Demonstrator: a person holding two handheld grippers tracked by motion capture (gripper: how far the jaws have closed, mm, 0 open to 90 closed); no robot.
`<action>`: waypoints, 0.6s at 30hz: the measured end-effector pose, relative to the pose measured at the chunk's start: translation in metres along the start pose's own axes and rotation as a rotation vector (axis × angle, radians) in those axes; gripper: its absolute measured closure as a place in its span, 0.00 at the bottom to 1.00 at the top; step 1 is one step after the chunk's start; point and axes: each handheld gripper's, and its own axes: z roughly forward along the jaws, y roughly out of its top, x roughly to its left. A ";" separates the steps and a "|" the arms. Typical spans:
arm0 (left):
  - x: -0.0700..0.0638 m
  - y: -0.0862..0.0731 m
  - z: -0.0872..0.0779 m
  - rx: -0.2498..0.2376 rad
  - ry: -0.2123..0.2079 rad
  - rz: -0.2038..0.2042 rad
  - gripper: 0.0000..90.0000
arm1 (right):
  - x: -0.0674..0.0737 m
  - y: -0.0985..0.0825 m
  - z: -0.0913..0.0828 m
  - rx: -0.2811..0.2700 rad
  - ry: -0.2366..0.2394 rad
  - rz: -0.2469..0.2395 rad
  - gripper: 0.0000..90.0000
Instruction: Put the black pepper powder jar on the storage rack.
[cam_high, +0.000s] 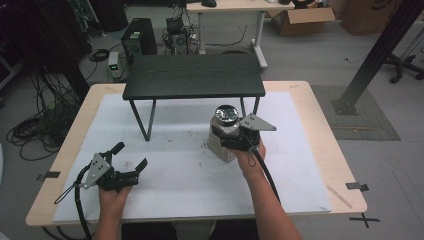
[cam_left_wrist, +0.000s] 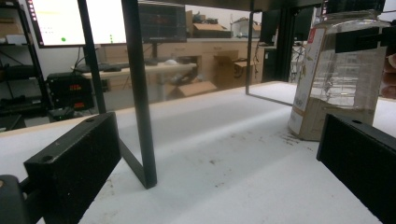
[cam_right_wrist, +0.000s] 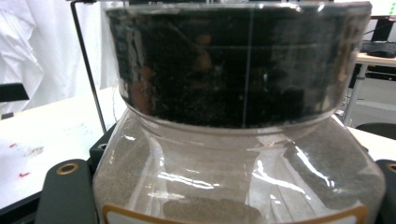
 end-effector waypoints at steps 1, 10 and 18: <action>0.000 0.000 0.000 0.000 0.000 0.000 0.00 | 0.000 0.000 0.000 -0.001 0.000 -0.002 0.26; 0.000 0.000 0.000 0.000 0.000 0.000 0.00 | -0.001 0.000 -0.002 -0.004 -0.003 0.014 0.26; 0.000 0.000 0.000 0.001 0.000 -0.001 0.00 | 0.000 0.009 -0.009 -0.025 0.021 0.002 0.26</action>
